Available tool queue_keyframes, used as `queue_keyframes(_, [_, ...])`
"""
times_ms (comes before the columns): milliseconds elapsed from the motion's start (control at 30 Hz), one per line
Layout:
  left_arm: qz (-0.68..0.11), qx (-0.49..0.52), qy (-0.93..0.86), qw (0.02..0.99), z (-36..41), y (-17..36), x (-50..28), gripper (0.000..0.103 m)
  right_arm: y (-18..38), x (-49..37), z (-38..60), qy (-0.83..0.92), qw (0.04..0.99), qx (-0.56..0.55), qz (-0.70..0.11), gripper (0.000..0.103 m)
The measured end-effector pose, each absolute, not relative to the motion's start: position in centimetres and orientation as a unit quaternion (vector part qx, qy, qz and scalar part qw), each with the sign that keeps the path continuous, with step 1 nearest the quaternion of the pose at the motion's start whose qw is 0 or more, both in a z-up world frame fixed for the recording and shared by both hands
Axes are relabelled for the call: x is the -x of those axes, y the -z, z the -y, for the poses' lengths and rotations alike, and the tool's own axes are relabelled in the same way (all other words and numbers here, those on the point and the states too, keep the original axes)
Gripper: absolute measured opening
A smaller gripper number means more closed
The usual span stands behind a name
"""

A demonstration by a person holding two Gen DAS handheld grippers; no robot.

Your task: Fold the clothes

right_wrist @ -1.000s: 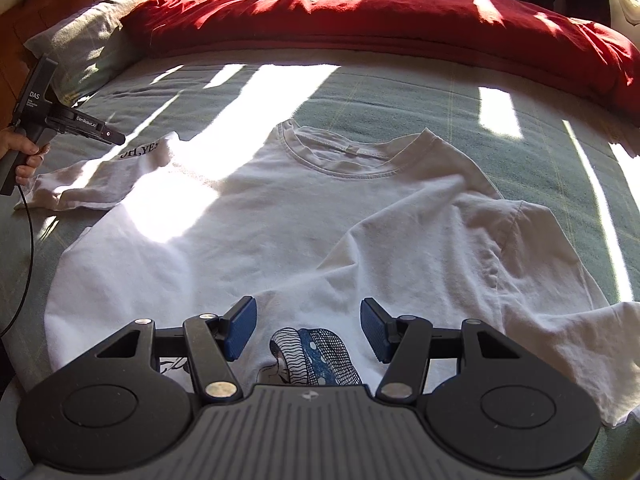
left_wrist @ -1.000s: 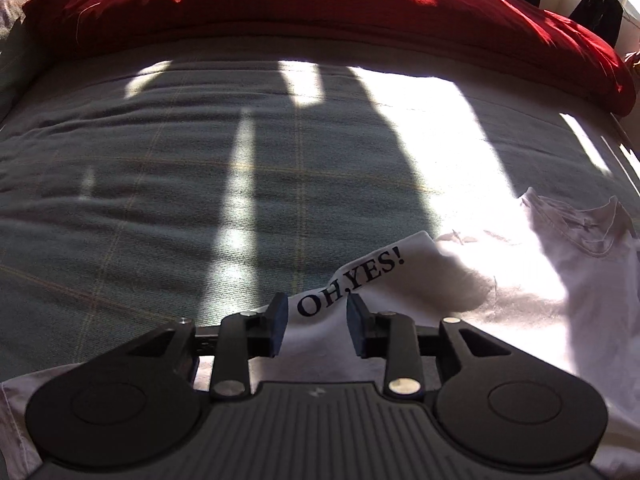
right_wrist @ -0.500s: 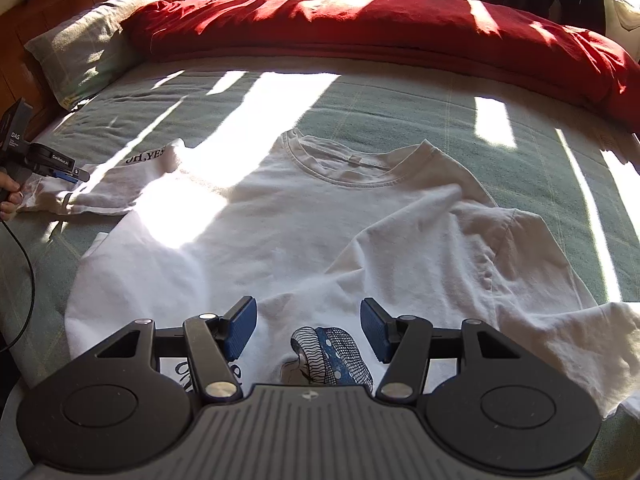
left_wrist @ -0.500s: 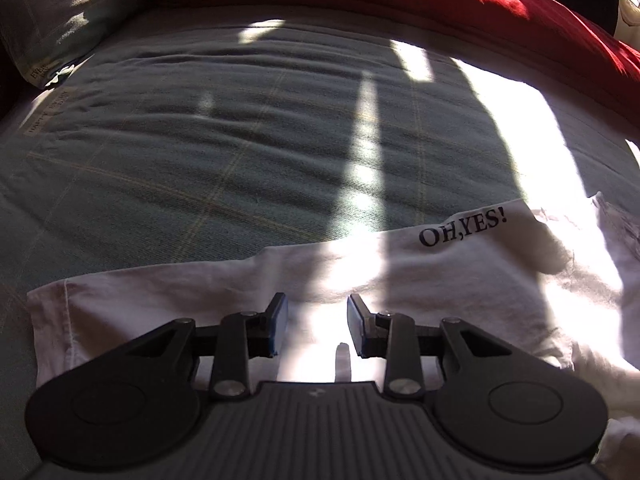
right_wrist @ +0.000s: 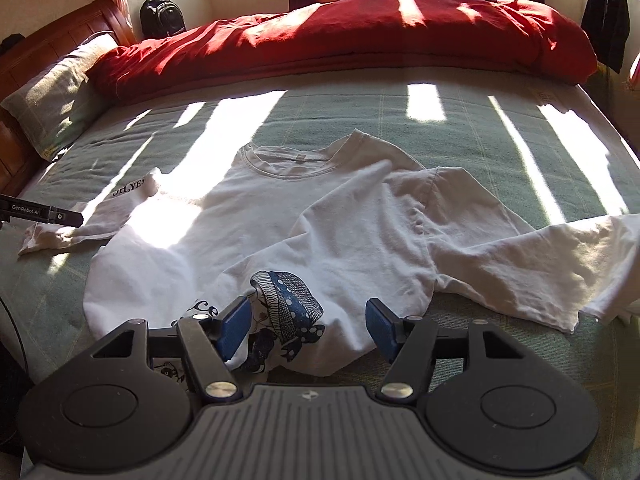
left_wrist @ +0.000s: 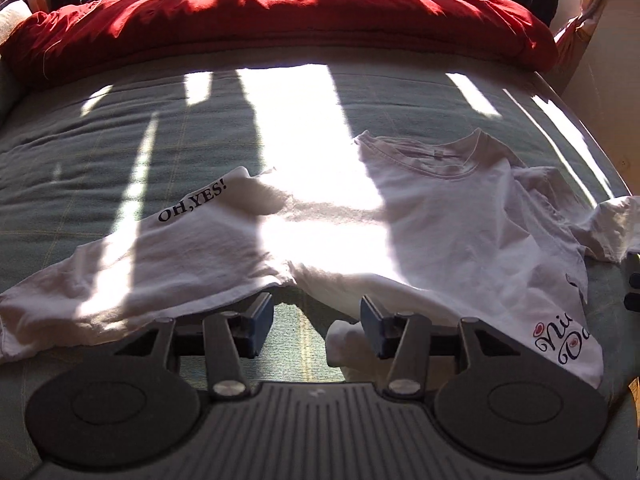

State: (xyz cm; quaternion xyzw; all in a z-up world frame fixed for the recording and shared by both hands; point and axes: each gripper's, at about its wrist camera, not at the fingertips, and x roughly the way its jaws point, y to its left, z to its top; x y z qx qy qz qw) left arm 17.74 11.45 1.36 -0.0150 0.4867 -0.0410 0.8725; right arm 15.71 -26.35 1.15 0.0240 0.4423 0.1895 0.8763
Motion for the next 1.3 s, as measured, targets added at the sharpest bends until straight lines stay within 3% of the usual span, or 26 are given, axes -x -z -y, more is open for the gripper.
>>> queue_keyframes(200, [-0.449,0.003,0.062,0.891,-4.3,-2.3,-14.3,0.062,0.3,-12.8,30.1,-0.164,0.872,-0.084,-0.454,0.068])
queue_keyframes(500, [-0.438,-0.022,0.065,0.896,1.1,-1.3,-8.2,0.066,2.7,-10.3,29.4,-0.209,0.845,-0.115,-0.479,0.069])
queue_keyframes(733, [-0.463,-0.039,0.069,0.883,0.2,-0.4,-5.6,0.074,4.0,-9.7,25.1,-0.3,0.808,-0.1,-0.497,0.063])
queue_keyframes(1033, [-0.527,-0.004,0.104,0.843,-0.9,4.8,-6.6,0.074,6.6,-9.8,20.0,-0.358,0.757,-0.052,-0.544,0.059])
queue_keyframes(1300, [-0.501,0.025,0.097,0.86,-2.6,4.2,-10.9,0.074,5.7,-14.1,18.5,-0.346,0.78,-0.034,-0.52,0.058])
